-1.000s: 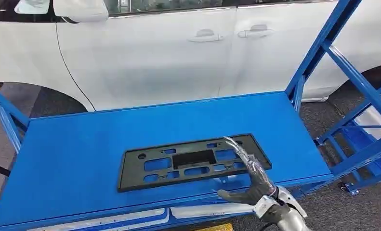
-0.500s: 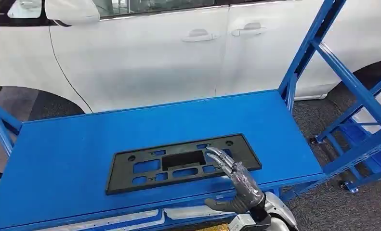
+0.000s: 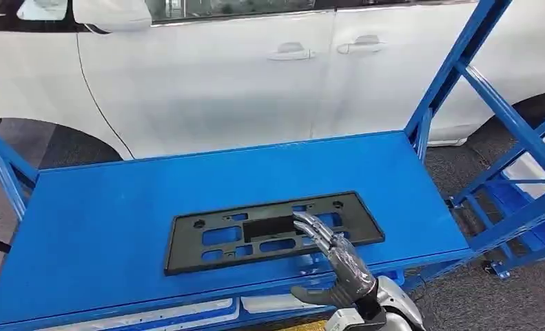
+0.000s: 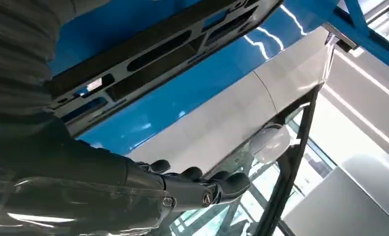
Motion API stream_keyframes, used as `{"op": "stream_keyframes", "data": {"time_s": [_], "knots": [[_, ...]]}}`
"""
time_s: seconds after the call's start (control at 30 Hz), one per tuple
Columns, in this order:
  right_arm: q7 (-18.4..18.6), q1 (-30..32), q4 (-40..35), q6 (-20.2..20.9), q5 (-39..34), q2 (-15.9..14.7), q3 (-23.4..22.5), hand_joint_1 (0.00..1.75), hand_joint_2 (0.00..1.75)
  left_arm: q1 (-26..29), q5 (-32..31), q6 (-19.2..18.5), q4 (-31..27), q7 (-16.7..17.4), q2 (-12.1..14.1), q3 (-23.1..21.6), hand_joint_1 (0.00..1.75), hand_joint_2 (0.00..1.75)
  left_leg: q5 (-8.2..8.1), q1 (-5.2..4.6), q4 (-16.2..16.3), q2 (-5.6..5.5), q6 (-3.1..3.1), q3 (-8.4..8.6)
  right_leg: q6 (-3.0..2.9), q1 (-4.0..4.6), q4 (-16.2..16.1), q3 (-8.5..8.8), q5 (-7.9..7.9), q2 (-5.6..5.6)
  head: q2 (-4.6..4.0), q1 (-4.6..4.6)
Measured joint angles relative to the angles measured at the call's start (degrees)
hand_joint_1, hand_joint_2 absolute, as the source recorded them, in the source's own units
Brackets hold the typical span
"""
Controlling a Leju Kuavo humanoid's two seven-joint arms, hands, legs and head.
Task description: Take the parts from the cabinet and place them on the table.
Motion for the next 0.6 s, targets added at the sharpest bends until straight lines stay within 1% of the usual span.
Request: {"op": "stream_keyframes", "data": {"time_s": [0.03,0.13,0.17,0.2,0.23,0.27,0.3,0.33,0.37,0.4,0.43,0.47,0.5,0.53,0.57,0.6], "knots": [[0.0,-0.1,0.0,0.0,0.0,0.0,0.0,0.00,1.75,-0.1,0.0,0.0,0.0,0.0,0.0,0.0,0.00,0.00,-0.10,-0.44,0.3,-0.07,-0.41,-0.19,-0.29,0.44,-0.5,0.21,-0.27,0.01,0.00,0.00],[0.0,0.0,0.0,-0.2,0.1,0.0,0.0,0.00,1.75,0.0,0.0,0.0,0.0,0.0,0.0,0.0,0.00,0.00,0.07,-0.21,-0.2,-0.03,-1.39,-0.08,-1.16,0.65,-0.3,-0.10,-0.28,0.16,0.00,0.00],[0.3,-0.2,0.0,-1.5,1.5,0.0,0.1,0.00,1.75,-0.1,0.0,0.0,0.0,0.0,0.0,0.0,0.00,0.00,-0.11,-0.41,-0.2,0.02,-1.83,-0.06,-1.68,0.17,-0.9,0.09,0.05,0.17,0.00,0.00],[1.7,-1.2,0.3,-5.4,5.4,0.2,0.8,0.00,1.75,-0.1,0.0,0.3,0.0,0.1,0.0,-0.1,0.00,0.00,-0.93,-0.13,0.9,-0.09,-2.09,-0.32,-2.04,0.08,-1.2,0.24,0.29,-0.06,0.00,0.00],[3.9,-3.7,2.8,-12.2,12.2,1.2,2.4,0.00,1.75,-0.1,0.0,0.7,0.0,0.2,-0.1,-0.2,0.00,0.00,-2.77,-0.10,3.6,-0.07,-2.25,-1.56,-2.30,0.12,-1.2,0.09,0.39,0.07,0.00,0.00],[6.7,-7.2,7.0,-18.6,20.1,2.8,4.7,0.00,1.75,0.0,0.0,1.0,0.0,0.3,-0.2,-0.2,0.00,0.00,-4.99,0.09,7.8,-0.08,-2.33,-3.53,-2.80,0.27,-1.2,-0.13,0.55,0.28,0.00,0.00],[9.2,-10.5,11.4,-23.1,26.8,4.7,7.3,0.00,1.75,-0.1,0.0,1.2,0.0,0.4,-0.2,-0.2,0.00,0.00,-7.14,0.11,12.9,-0.09,-2.43,-5.99,-2.94,0.40,-1.1,-0.33,0.65,0.76,0.00,0.00],[10.2,-12.5,15.1,-25.6,32.1,6.4,10.5,0.00,1.75,-0.3,0.0,1.4,0.0,0.4,-0.2,-0.2,0.00,0.00,-8.32,0.07,16.8,-0.12,-2.50,-7.94,-2.96,0.49,-1.1,-0.39,0.66,0.82,0.00,0.00],[10.8,-13.6,17.9,-27.0,35.1,7.2,12.9,0.00,1.75,-0.5,0.0,1.6,0.0,0.5,-0.3,-0.2,0.00,0.00,-8.13,0.08,18.3,-0.11,-2.54,-8.89,-2.96,0.61,-1.1,-0.32,0.66,0.75,0.00,0.00],[11.2,-14.3,20.0,-27.8,34.9,8.1,14.8,0.00,1.75,-0.6,0.0,1.6,0.0,0.5,-0.3,-0.2,0.00,0.00,-6.50,0.06,16.6,-0.11,-2.44,-8.28,-2.91,0.70,-1.1,-0.20,0.62,0.45,0.00,0.00],[11.8,-15.2,21.8,-28.4,33.7,8.7,16.2,0.00,1.75,-0.5,0.0,1.6,0.0,0.5,-0.3,-0.2,0.00,0.00,-3.88,0.06,12.4,-0.09,-2.26,-6.39,-2.83,0.72,-1.0,-0.13,0.56,0.30,0.00,0.00],[12.1,-16.4,23.0,-28.7,33.0,9.0,17.1,0.00,1.75,-0.4,0.0,1.6,0.0,0.5,-0.3,-0.2,0.00,0.00,-1.19,0.07,7.1,-0.07,-2.08,-3.92,-2.70,0.72,-0.9,-0.09,0.48,0.14,0.00,0.00],[12.4,-17.6,24.2,-28.8,32.5,9.1,18.1,0.00,1.75,-0.4,0.0,1.6,0.0,0.5,-0.3,-0.2,0.00,0.00,0.90,0.07,1.9,0.02,-1.84,-1.45,-2.50,0.73,-0.7,-0.13,0.35,0.08,0.00,0.00],[12.7,-18.5,25.2,-28.8,32.2,9.1,18.8,0.00,1.75,-0.4,0.0,1.6,0.0,0.6,-0.3,-0.2,0.00,0.00,0.09,-0.16,0.4,0.07,-1.78,-0.72,-2.21,1.23,-0.4,-0.39,0.18,0.03,0.00,0.00],[13.0,-19.0,25.9,-28.8,31.9,9.1,19.6,0.00,1.75,-0.4,0.0,1.6,0.0,0.6,-0.3,-0.2,0.00,0.00,0.37,-0.23,0.4,-0.01,-1.45,-1.03,-1.98,1.14,-0.4,-0.54,0.30,0.05,0.00,0.00],[13.1,-19.4,26.3,-28.8,31.8,9.2,20.2,0.00,1.75,-0.3,0.0,1.6,0.0,0.6,-0.3,-0.2,0.00,0.00,0.38,-0.23,0.5,-0.02,-1.32,-1.14,-1.80,1.08,-0.5,-0.56,0.37,0.05,0.00,0.00]]}}
